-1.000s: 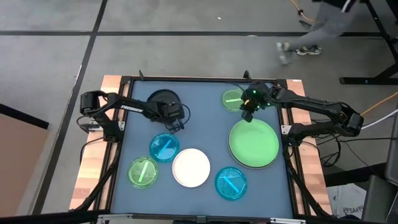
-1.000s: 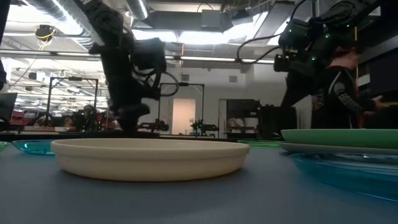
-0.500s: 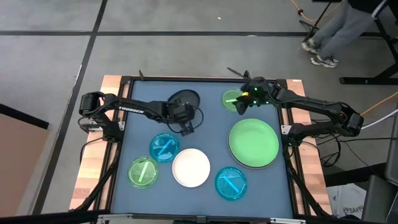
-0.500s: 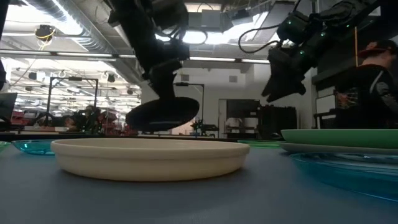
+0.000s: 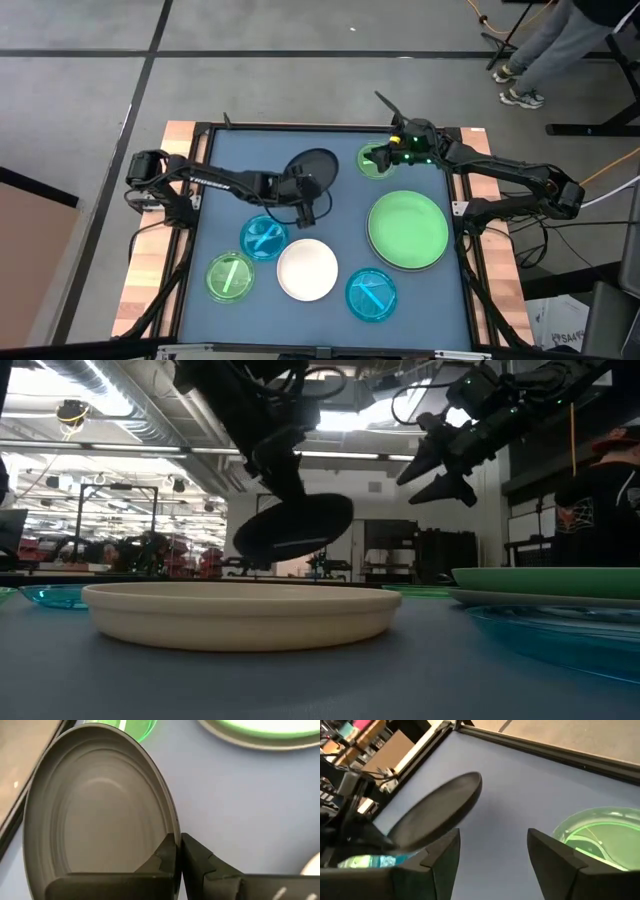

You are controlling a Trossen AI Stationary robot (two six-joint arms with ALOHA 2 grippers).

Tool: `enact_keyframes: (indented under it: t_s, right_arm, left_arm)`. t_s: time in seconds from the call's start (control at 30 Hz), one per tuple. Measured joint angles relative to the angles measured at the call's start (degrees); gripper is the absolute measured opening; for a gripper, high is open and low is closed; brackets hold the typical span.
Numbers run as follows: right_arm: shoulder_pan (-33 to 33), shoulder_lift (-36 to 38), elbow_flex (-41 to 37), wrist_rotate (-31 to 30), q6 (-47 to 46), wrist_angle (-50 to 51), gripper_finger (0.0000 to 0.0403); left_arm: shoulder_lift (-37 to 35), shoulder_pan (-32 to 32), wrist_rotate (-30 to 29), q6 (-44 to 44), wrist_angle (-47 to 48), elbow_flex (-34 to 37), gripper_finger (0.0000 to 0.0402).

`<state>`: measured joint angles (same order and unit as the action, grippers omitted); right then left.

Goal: Stack plastic plates
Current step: Stack the black plate on top of the light green plate

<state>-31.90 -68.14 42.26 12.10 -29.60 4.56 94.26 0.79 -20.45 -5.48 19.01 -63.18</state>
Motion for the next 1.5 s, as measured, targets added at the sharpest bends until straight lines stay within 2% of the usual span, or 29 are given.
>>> enact_keyframes:
  t_s: [0.4,0.6,0.8,1.03,1.23,1.37,1.5]
  right_arm:
    - [0.00,0.00,0.00,-0.02,1.55,-0.64,0.0221]
    - [0.00,0.00,0.36,-0.01,5.52,-0.03,0.0221]
    - [-0.02,0.00,4.62,0.01,10.38,4.44,0.0221]
    - [-0.02,0.00,10.99,1.01,9.79,14.12,0.0221]
    - [-0.02,0.00,12.28,1.02,-0.76,17.67,0.0221]
    - [0.02,-0.36,12.28,1.07,-3.63,18.31,0.0221]
    - [0.01,-1.00,12.28,2.37,-6.69,17.91,0.0221]
  left_arm:
    - [0.02,-4.16,0.60,7.63,-7.58,-0.05,0.0003]
    - [0.04,-5.57,5.27,10.94,-11.66,-0.05,0.0003]
    - [0.04,-6.67,8.12,13.73,-15.87,-0.07,0.0003]
    - [0.04,-6.94,7.89,15.64,-16.02,-0.09,0.0003]
    - [0.04,-7.31,1.97,22.63,-16.00,-0.09,0.0002]
    - [0.04,-7.57,-2.81,29.52,-15.96,-0.09,0.0002]
    - [0.04,-7.57,-4.85,34.00,-15.83,-0.09,0.0002]
